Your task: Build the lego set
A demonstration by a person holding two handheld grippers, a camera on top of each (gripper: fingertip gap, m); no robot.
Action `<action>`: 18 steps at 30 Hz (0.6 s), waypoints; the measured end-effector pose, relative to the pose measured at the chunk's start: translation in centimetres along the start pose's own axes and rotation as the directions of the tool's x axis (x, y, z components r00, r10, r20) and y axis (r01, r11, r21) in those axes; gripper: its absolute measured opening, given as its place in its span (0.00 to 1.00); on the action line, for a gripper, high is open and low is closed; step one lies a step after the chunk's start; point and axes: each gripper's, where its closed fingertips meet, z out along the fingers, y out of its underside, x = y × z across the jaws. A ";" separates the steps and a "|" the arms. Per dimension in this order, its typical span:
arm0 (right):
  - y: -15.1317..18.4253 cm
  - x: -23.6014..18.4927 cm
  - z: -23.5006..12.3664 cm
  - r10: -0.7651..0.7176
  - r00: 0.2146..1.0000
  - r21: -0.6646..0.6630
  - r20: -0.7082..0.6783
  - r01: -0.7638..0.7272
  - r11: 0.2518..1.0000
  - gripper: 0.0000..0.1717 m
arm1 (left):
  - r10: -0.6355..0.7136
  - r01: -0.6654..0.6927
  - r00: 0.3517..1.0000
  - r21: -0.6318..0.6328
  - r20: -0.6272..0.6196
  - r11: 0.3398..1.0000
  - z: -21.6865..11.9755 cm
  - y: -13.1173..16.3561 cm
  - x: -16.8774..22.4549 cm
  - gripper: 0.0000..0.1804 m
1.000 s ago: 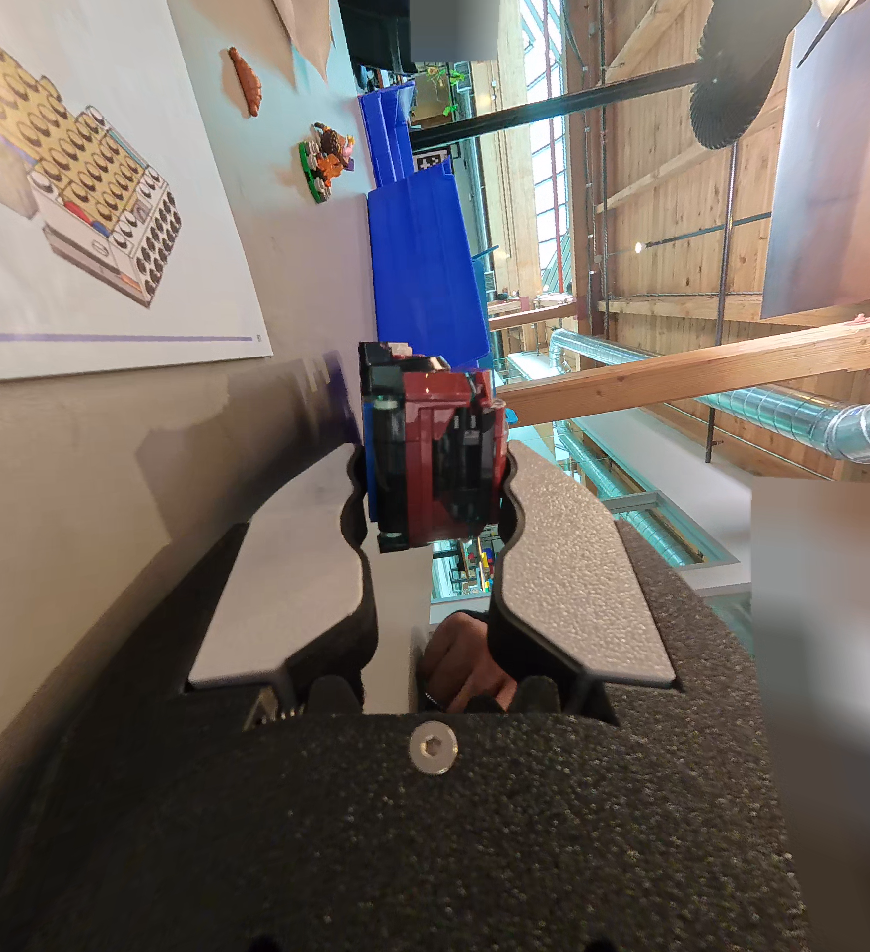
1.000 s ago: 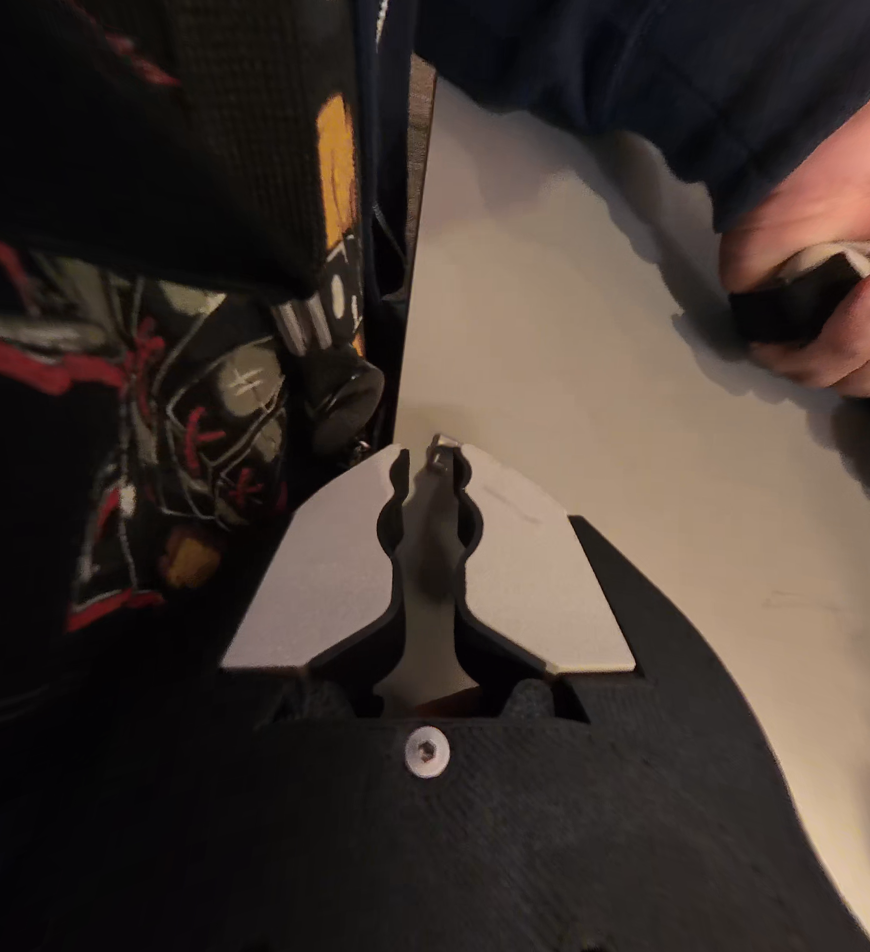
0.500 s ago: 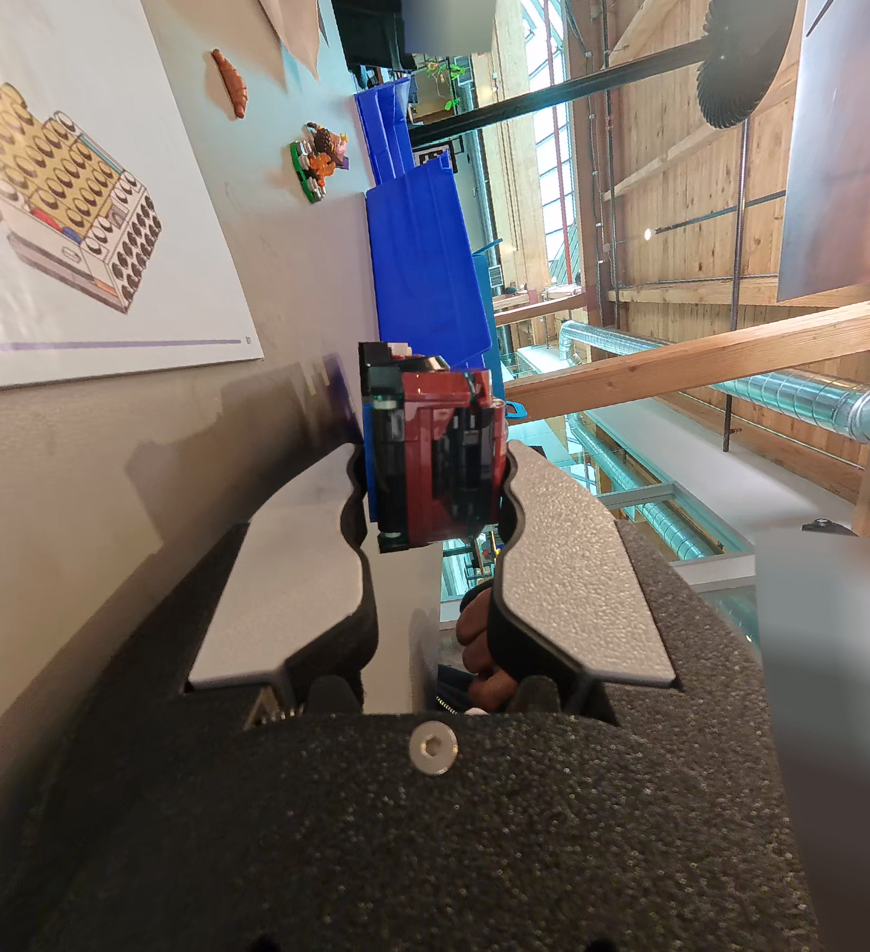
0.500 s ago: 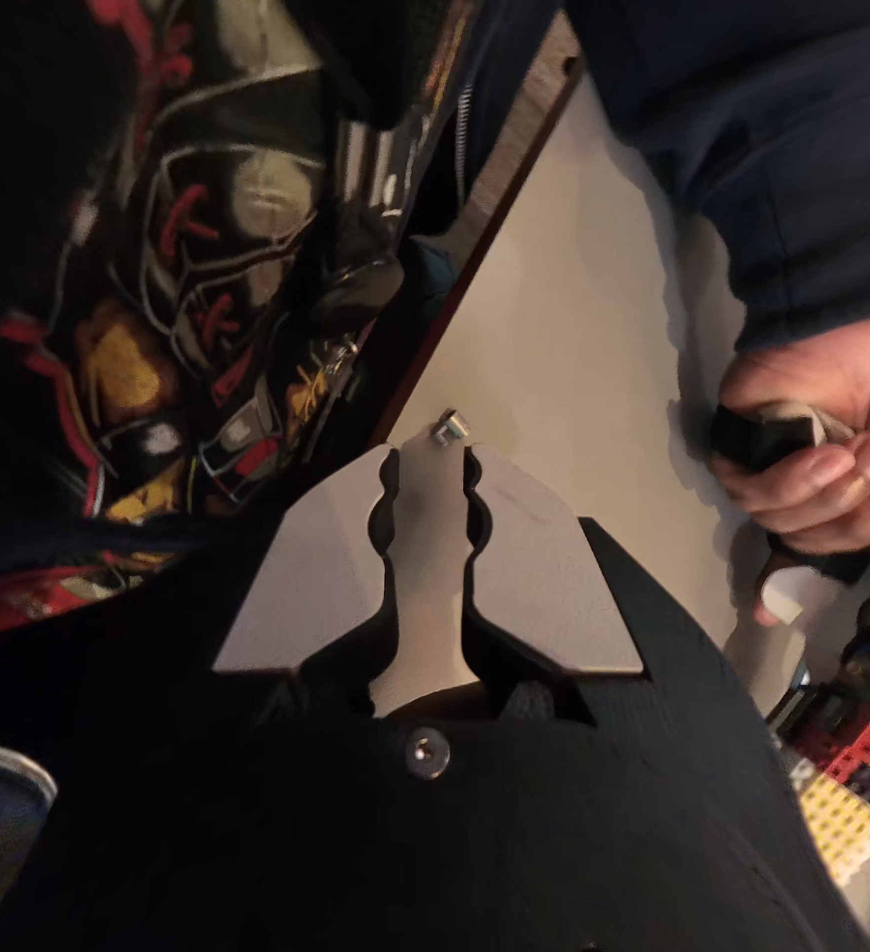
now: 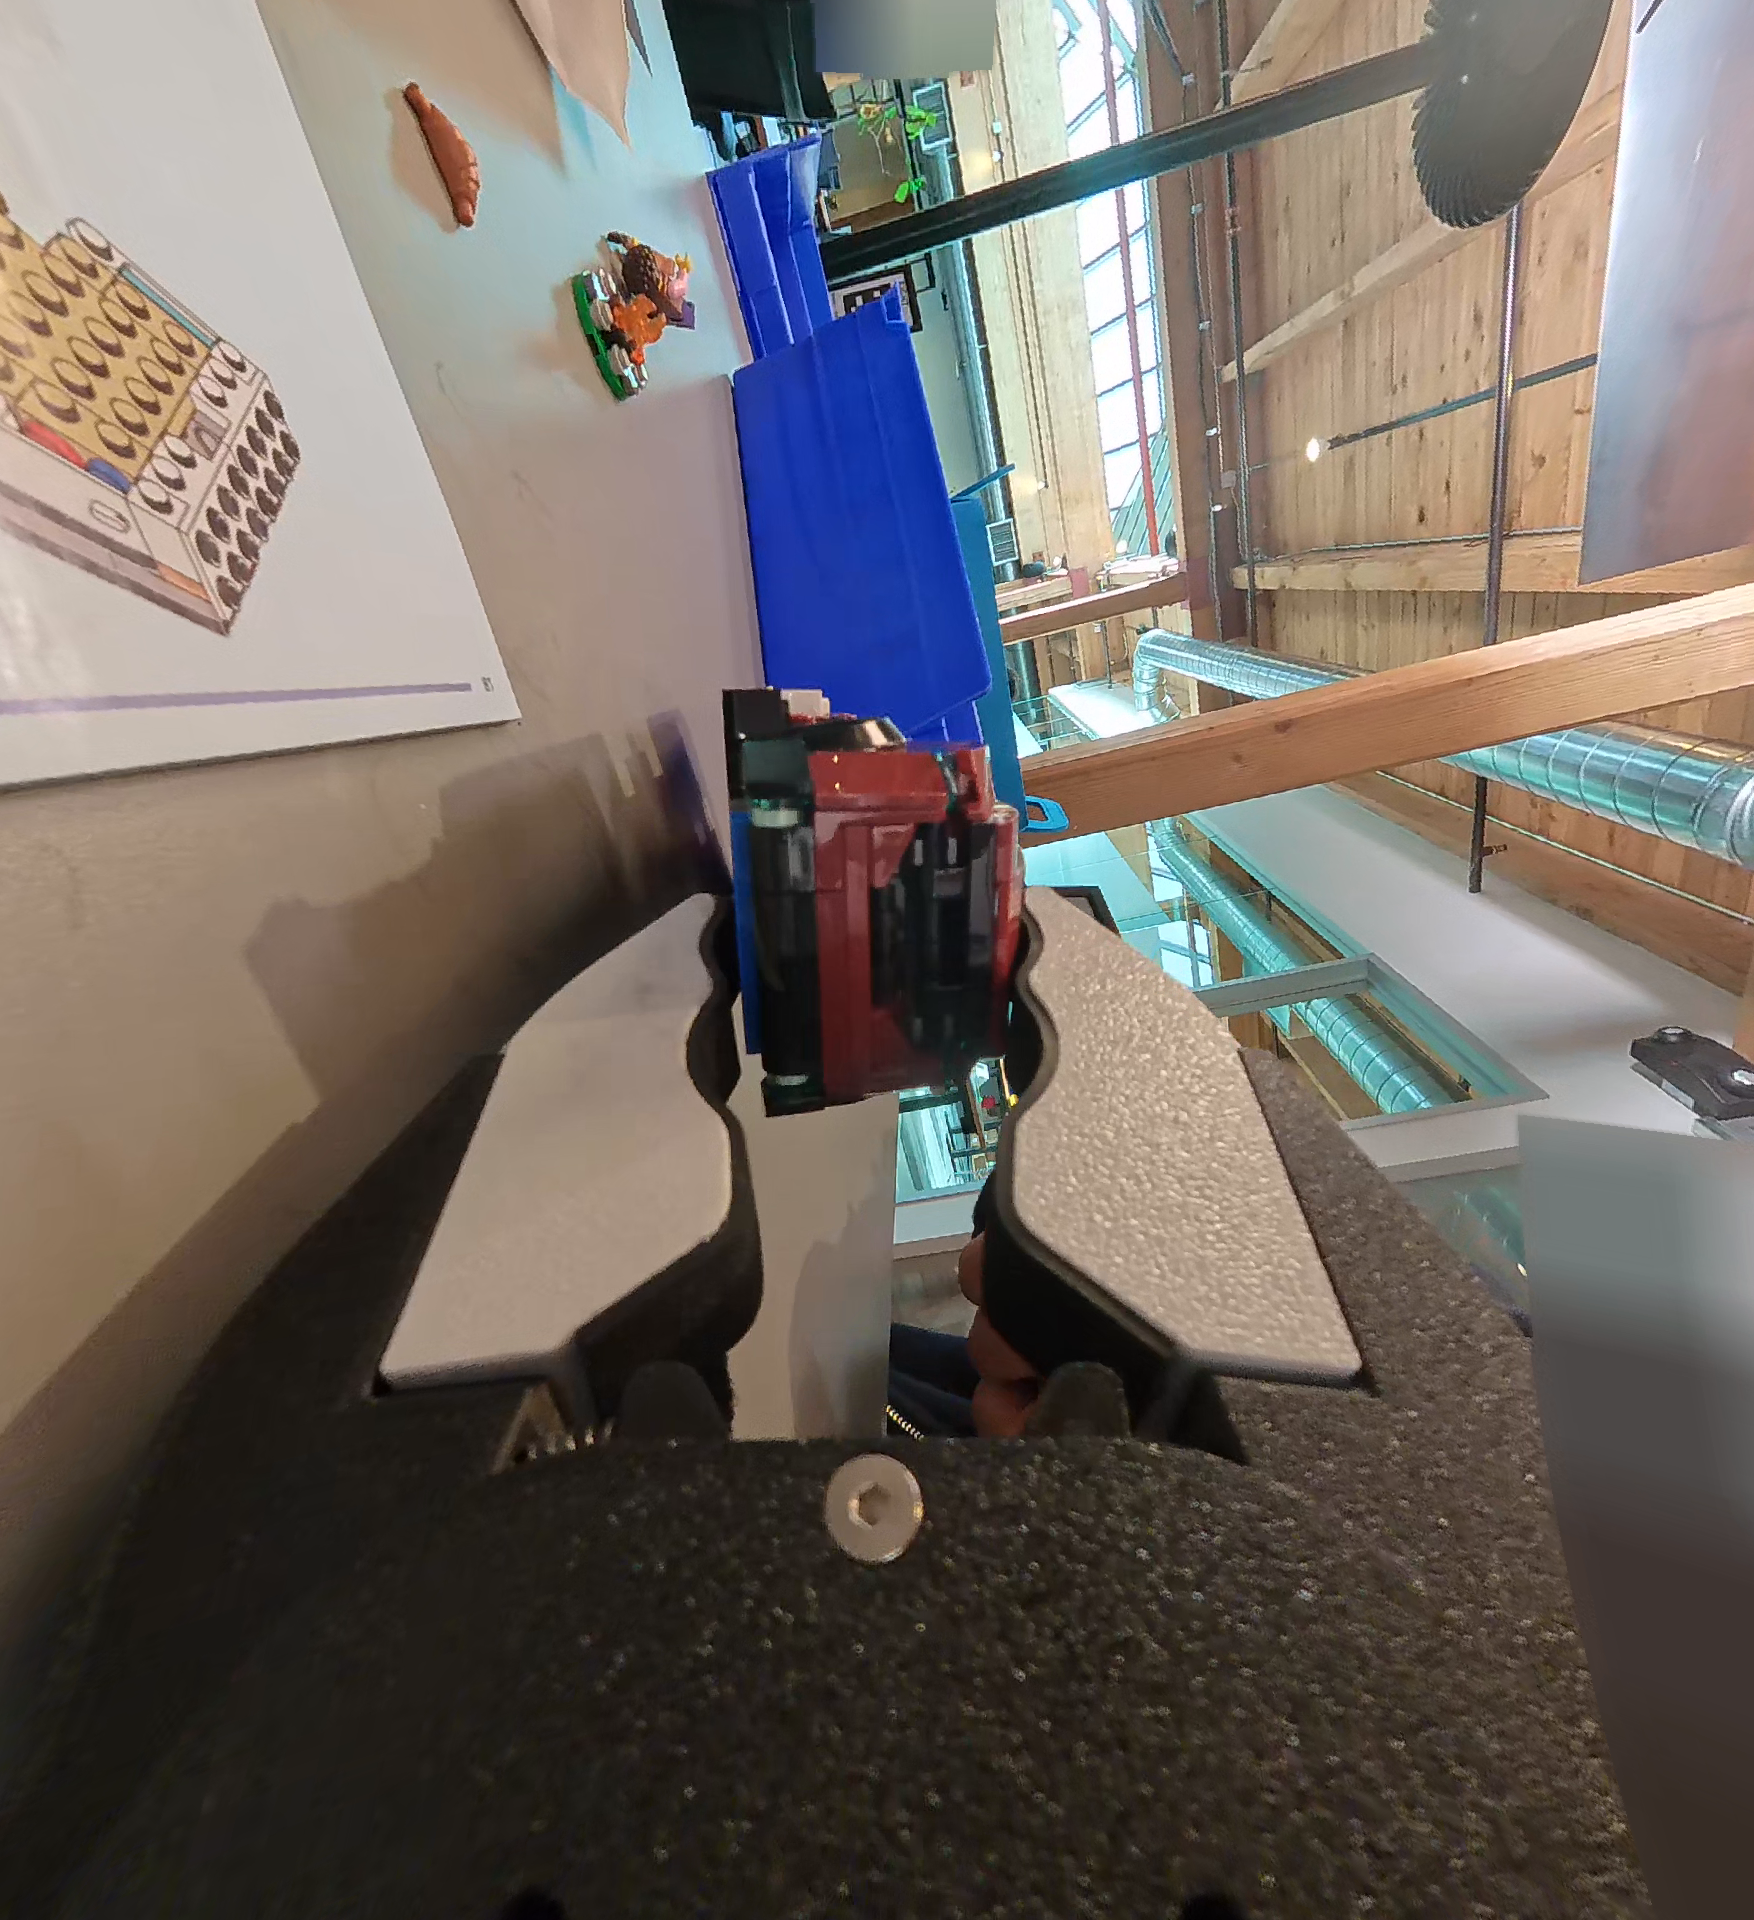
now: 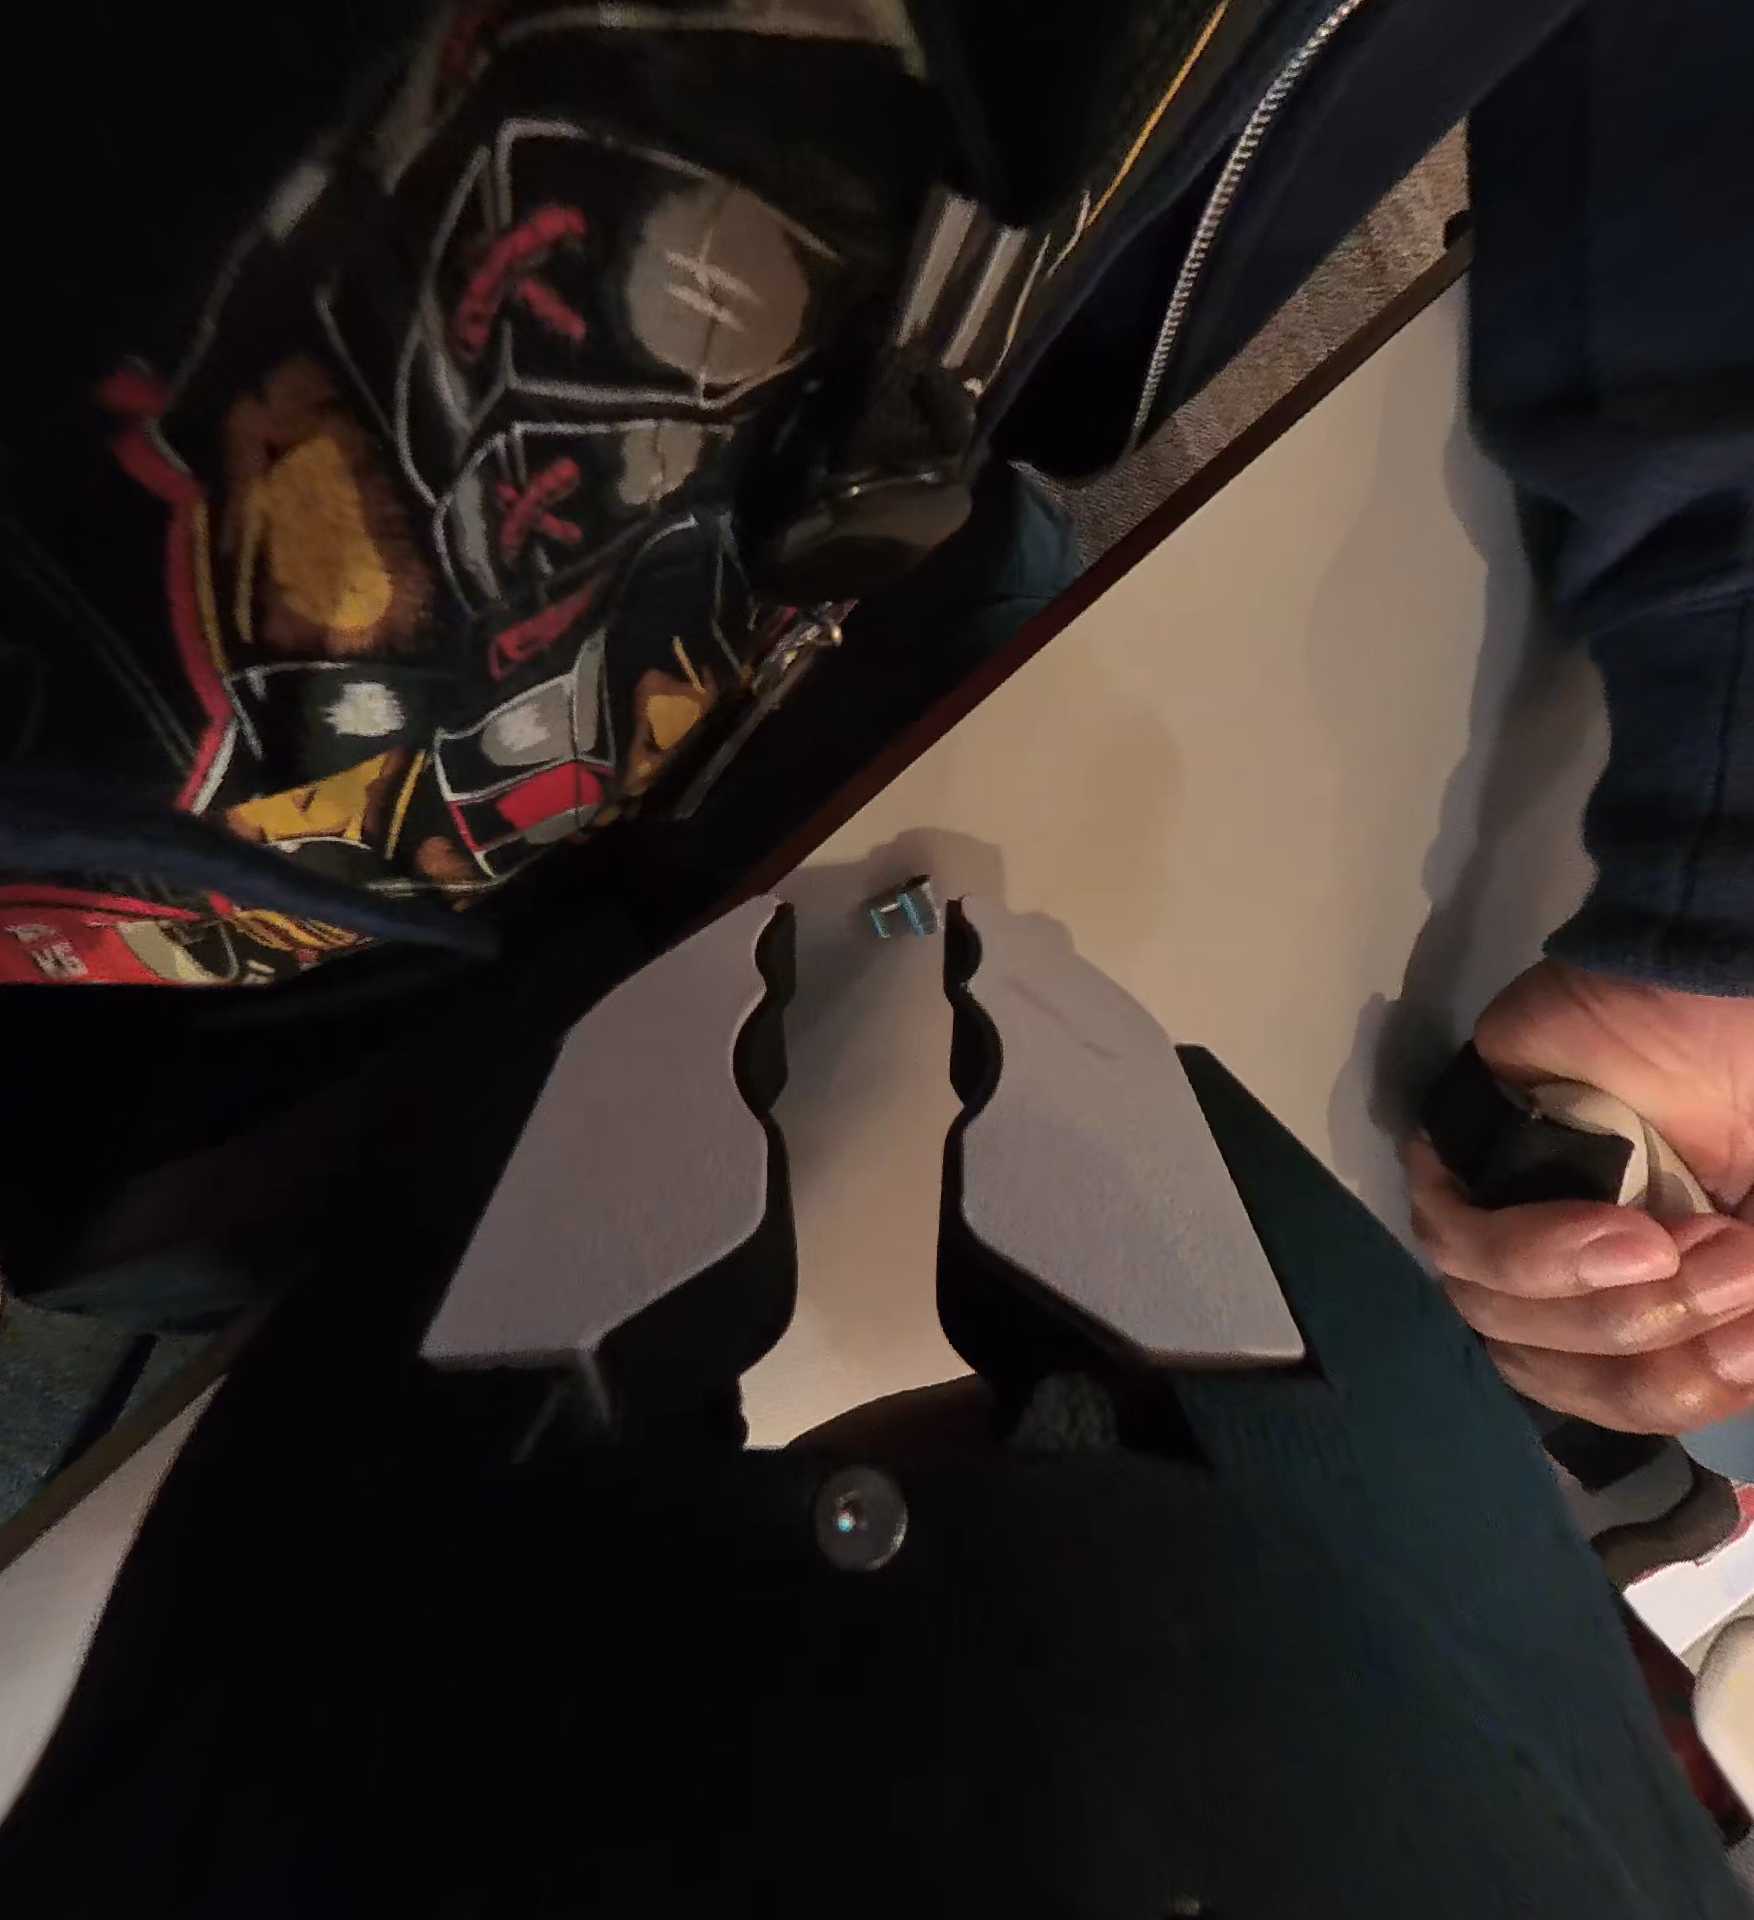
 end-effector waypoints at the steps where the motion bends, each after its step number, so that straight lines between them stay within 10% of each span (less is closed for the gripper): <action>1: 0.0 -0.1 0.0 -0.003 1.000 -0.003 0.012 0.003 1.000 0.16 | 0.001 -0.001 1.000 -0.002 0.000 1.000 0.0 0.0 0.0 0.27; 18: 0.0 0.3 0.5 0.016 0.989 0.000 0.145 -0.016 1.000 0.11 | 0.007 -0.007 1.000 -0.004 0.002 1.000 0.0 0.0 0.0 0.27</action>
